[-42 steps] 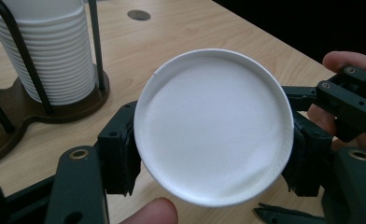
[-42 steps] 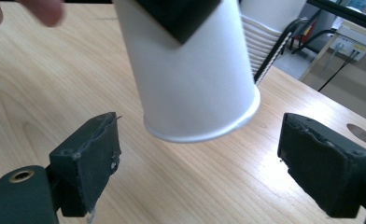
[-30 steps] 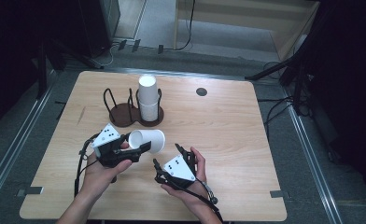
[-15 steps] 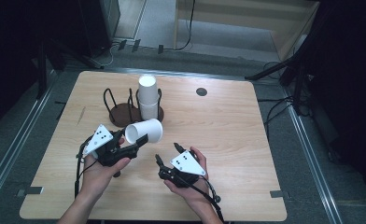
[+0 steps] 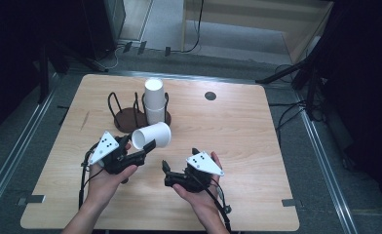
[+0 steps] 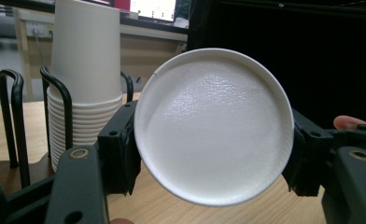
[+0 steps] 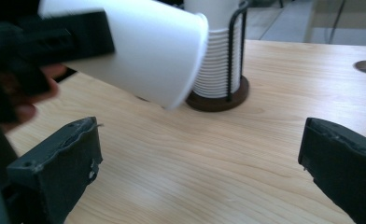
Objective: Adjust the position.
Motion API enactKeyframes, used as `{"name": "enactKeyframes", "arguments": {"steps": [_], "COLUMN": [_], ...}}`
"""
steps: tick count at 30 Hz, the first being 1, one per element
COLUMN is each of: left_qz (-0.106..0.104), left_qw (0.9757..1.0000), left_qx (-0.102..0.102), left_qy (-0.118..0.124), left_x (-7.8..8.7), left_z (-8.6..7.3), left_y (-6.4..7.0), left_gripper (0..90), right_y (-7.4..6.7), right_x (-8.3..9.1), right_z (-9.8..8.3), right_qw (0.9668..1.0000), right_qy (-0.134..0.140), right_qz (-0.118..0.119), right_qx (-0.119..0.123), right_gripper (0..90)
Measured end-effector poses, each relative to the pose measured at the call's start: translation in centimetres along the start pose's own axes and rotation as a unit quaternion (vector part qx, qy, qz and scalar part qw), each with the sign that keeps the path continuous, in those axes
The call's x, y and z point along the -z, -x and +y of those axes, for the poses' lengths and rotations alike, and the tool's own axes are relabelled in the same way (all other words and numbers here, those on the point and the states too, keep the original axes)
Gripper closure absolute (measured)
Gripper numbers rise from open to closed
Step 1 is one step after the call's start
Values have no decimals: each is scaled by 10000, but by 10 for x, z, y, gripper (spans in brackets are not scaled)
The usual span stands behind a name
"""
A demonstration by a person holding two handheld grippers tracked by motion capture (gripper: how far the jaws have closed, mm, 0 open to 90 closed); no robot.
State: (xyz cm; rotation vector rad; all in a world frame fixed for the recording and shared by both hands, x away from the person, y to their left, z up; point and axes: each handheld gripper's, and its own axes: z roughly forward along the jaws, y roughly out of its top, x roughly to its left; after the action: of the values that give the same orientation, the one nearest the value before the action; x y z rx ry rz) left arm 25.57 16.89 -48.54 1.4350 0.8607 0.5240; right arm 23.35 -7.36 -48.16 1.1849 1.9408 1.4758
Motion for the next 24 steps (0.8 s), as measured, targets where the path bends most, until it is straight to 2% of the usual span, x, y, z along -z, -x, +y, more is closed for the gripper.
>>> {"name": "enactKeyframes", "arguments": {"steps": [3, 8, 10, 11, 13, 14, 15, 17, 18, 19, 22, 24], "left_qz": [63, 67, 57, 59, 47, 47, 38, 35, 26, 21, 3, -2], "left_qw": [9999, 9998, 9997, 9993, 9991, 9991, 9990, 9989, 9988, 9988, 9988, 9986], "left_qx": [-80, -89, -96, -186, -218, -218, -208, -204, -186, -218, -236, -245], "left_qy": [84, 169, 214, 306, 365, 365, 389, 420, 443, 430, 431, 459], "left_x": [0, -1, -1, -2, -3, -3, -3, -3, -4, -4, -5, -5], "left_z": [-1, -2, -2, -3, -4, -4, -4, -5, -6, -6, -7, -7], "left_y": [-1, -1, -1, 0, 2, 2, 2, 3, 3, 4, 5, 6], "left_gripper": [336, 337, 337, 337, 337, 337, 337, 337, 337, 337, 337, 337], "right_y": [-3, -4, -4, -5, -5, -5, -5, -4, -3, -2, -1, -1], "right_x": [3, 6, 6, 6, 4, 4, 4, 2, 1, -1, -4, -6], "right_z": [9, 21, 22, 23, 24, 24, 24, 25, 25, 25, 25, 26], "right_qw": [9992, 9959, 9949, 9916, 9874, 9874, 9848, 9769, 9725, 9656, 9535, 9433], "right_qy": [124, 296, 354, 396, 430, 430, 453, 479, 482, 490, 535, 550], "right_qz": [177, 247, 259, 333, 404, 404, 432, 482, 513, 545, 599, 637], "right_qx": [-328, -824, -907, -1185, -1469, -1469, -1620, -2024, -2219, -2494, -2904, -3212], "right_gripper": [0, 0, 0, 0, 0, 0, 1, 7, 8, 14, 29, 36]}}
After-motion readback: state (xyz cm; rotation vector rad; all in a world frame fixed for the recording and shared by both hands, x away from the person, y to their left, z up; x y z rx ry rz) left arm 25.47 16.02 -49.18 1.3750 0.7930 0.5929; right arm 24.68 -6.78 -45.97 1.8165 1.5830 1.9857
